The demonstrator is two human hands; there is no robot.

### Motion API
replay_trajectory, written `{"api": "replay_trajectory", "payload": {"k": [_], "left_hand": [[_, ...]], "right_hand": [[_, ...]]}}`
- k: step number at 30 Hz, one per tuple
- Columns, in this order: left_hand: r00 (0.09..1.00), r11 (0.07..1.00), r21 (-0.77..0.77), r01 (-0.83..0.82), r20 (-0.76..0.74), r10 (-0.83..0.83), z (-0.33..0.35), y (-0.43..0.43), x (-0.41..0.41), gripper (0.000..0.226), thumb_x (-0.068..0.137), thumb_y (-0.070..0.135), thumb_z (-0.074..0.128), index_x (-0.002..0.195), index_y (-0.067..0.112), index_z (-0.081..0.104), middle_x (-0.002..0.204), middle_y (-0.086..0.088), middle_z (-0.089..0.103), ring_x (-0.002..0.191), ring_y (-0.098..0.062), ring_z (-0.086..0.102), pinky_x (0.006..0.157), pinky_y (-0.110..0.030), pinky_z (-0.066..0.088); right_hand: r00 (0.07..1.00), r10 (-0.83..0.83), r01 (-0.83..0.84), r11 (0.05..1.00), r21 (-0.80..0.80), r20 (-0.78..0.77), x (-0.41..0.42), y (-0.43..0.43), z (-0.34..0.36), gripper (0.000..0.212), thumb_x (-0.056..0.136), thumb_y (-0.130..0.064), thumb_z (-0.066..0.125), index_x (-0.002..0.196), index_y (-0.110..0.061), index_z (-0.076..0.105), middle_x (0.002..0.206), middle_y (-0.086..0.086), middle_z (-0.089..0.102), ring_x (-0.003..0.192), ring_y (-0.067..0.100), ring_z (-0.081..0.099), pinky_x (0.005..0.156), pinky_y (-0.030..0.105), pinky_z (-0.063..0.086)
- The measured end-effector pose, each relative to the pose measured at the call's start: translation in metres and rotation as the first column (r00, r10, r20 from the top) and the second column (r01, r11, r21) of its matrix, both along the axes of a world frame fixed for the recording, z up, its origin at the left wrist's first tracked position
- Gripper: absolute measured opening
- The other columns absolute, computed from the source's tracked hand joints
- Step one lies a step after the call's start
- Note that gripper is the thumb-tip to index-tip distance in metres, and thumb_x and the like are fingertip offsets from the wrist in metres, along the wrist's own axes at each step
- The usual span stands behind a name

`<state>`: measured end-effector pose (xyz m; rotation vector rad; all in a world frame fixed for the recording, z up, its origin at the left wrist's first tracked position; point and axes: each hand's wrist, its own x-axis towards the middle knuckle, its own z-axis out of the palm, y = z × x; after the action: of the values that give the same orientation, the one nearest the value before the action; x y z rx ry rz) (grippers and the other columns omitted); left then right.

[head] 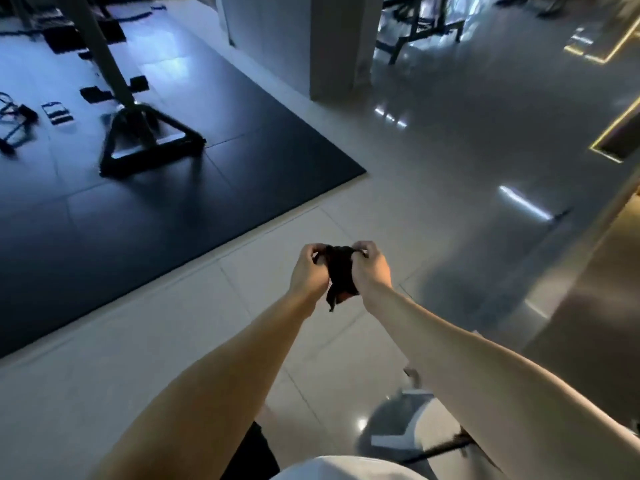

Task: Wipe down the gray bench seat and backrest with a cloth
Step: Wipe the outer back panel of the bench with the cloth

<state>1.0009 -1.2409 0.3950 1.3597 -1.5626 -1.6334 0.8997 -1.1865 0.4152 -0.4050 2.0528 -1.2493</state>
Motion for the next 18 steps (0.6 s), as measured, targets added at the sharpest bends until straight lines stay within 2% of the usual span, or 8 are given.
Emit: {"api": "replay_trajectory", "payload": {"k": [2,5,7,9,11,12,15,18], "left_hand": [[0.996,0.996,0.0,0.089,-0.004,-0.089,0.002,-0.041,-0.018,0.022,0.104,0.014,0.042,0.121,0.019,0.056,0.108,-0.001,0.064,0.095,-0.014,0.063,0.07,-0.024,0.048],[0.972,0.972,0.008,0.233,0.014,-0.233,0.006,-0.1,-0.05,0.023,0.103,0.013,0.042,0.119,0.02,0.057,0.106,0.0,0.066,0.091,-0.01,0.063,0.062,-0.021,0.045],[0.945,0.945,-0.001,0.326,0.028,-0.326,0.013,-0.133,-0.077,0.023,0.102,0.013,0.042,0.119,0.02,0.057,0.107,-0.001,0.066,0.091,-0.01,0.063,0.06,-0.019,0.045],[0.912,0.912,0.012,0.41,0.016,-0.41,0.021,-0.16,-0.109,0.024,0.101,0.011,0.043,0.119,0.019,0.057,0.107,-0.002,0.067,0.089,-0.013,0.064,0.059,-0.019,0.046],[0.87,0.87,0.05,0.491,0.017,-0.493,0.029,-0.175,-0.143,0.023,0.099,0.01,0.043,0.114,0.019,0.058,0.104,-0.005,0.068,0.088,-0.018,0.064,0.065,-0.026,0.048],[0.836,0.835,0.056,0.547,0.018,-0.549,0.03,-0.179,-0.161,0.021,0.098,0.01,0.044,0.108,0.019,0.06,0.101,-0.006,0.069,0.086,-0.02,0.065,0.068,-0.029,0.049],[0.693,0.693,0.036,0.72,0.01,-0.721,0.028,-0.19,-0.216,0.021,0.093,0.012,0.047,0.083,0.016,0.065,0.071,-0.002,0.066,0.063,-0.019,0.058,0.059,-0.028,0.041],[0.582,0.583,-0.002,0.812,0.053,-0.811,0.02,-0.204,-0.281,0.02,0.09,0.022,0.052,0.077,0.014,0.065,0.062,-0.001,0.062,0.057,-0.021,0.056,0.056,-0.029,0.04]], "right_hand": [[0.996,-0.08,0.081,0.997,-0.017,0.027,-0.013,-0.028,0.003,0.04,0.091,-0.005,0.035,0.115,-0.029,0.056,0.105,0.002,0.062,0.073,0.022,0.066,0.049,0.027,0.053],[0.968,-0.226,0.234,0.97,-0.067,0.108,-0.034,-0.071,0.007,0.048,0.086,0.001,0.027,0.117,-0.026,0.052,0.105,0.004,0.059,0.069,0.043,0.071,0.054,0.059,0.059],[0.937,-0.33,0.34,0.937,-0.08,0.11,-0.048,-0.096,0.013,0.049,0.086,0.002,0.027,0.115,-0.028,0.054,0.102,0.004,0.06,0.067,0.038,0.07,0.052,0.056,0.059],[0.907,-0.415,0.42,0.904,-0.075,0.079,-0.068,-0.118,0.02,0.045,0.091,-0.001,0.03,0.114,-0.029,0.056,0.102,0.002,0.062,0.071,0.026,0.068,0.05,0.043,0.058],[0.86,-0.509,0.51,0.858,-0.058,0.035,-0.091,-0.132,0.024,0.041,0.094,-0.004,0.033,0.113,-0.027,0.061,0.103,0.001,0.064,0.073,0.014,0.062,0.05,0.027,0.049],[0.836,-0.548,0.549,0.833,-0.071,0.025,-0.106,-0.137,0.024,0.04,0.094,-0.004,0.035,0.112,-0.025,0.064,0.102,0.0,0.064,0.076,0.013,0.061,0.054,0.025,0.048],[0.743,-0.668,0.667,0.738,-0.107,0.026,-0.155,-0.151,0.018,0.036,0.09,-0.003,0.04,0.098,-0.023,0.068,0.098,0.002,0.066,0.087,0.019,0.064,0.074,0.03,0.055],[0.636,-0.77,0.768,0.624,-0.143,0.059,-0.205,-0.163,0.002,0.031,0.083,-0.008,0.043,0.086,-0.025,0.069,0.094,0.007,0.072,0.088,0.027,0.069,0.072,0.037,0.061]]}}
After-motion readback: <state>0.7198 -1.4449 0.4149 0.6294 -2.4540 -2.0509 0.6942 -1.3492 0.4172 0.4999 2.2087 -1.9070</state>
